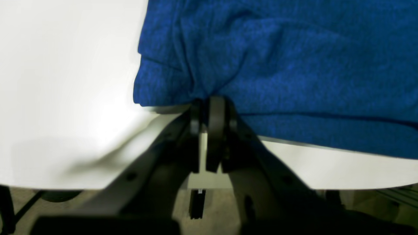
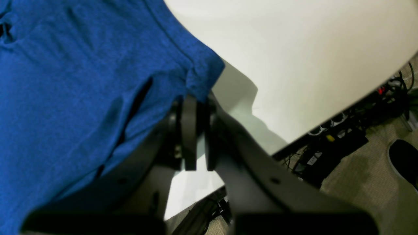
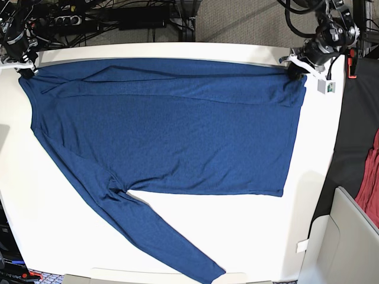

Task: Fold the T-shirt properly
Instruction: 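Pull the shirt further toward the robot with both grippers, then release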

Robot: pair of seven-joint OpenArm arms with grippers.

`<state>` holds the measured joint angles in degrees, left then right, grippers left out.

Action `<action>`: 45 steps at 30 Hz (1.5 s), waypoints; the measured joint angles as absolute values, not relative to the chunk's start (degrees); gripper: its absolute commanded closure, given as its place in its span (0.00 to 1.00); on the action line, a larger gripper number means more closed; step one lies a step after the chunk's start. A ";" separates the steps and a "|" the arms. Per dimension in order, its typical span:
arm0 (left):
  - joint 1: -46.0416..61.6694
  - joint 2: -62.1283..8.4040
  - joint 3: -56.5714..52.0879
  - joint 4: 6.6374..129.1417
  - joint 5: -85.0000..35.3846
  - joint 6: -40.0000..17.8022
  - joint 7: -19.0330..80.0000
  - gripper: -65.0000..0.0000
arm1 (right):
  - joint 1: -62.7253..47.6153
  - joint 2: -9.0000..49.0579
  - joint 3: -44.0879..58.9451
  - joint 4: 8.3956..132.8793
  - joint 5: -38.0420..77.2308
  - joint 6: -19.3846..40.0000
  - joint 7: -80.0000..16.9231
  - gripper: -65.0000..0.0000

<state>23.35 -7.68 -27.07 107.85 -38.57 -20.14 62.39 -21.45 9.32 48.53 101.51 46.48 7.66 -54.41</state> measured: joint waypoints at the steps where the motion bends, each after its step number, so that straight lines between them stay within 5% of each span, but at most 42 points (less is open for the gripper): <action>1: 23.68 -7.64 -27.07 108.44 -38.59 -20.14 62.33 1.00 | -21.69 9.32 48.53 101.51 46.46 7.64 -54.39 0.97; 36: 27.46 -7.88 -27.07 108.79 -38.81 -20.16 62.39 0.99 | -22.57 8.29 51.16 101.51 46.28 7.42 -54.41 0.96; 45: 28.10 -7.81 -27.07 108.79 -38.76 -20.14 64.42 0.88 | -22.72 8.23 51.42 101.51 46.28 7.40 -54.41 0.74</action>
